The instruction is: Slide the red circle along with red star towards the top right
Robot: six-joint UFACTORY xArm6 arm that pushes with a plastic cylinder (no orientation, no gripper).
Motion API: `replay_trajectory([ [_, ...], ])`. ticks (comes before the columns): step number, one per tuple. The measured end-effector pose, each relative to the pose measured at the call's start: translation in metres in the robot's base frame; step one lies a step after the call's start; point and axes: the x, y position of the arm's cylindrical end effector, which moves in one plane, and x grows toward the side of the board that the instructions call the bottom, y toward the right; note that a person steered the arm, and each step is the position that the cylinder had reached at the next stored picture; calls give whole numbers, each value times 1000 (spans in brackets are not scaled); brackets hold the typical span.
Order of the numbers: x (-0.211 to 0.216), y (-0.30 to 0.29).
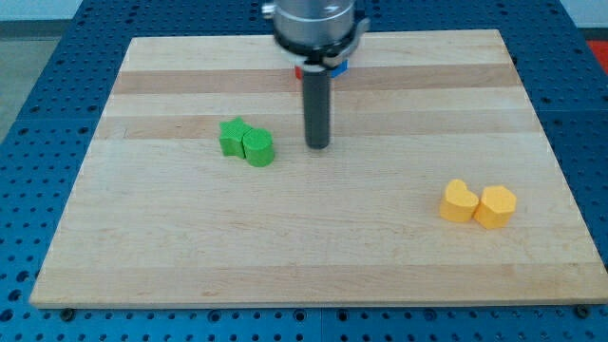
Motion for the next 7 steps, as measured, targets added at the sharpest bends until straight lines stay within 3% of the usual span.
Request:
replay_trajectory([
  [2,-64,57],
  [6,-205,84],
  [7,-215,81],
])
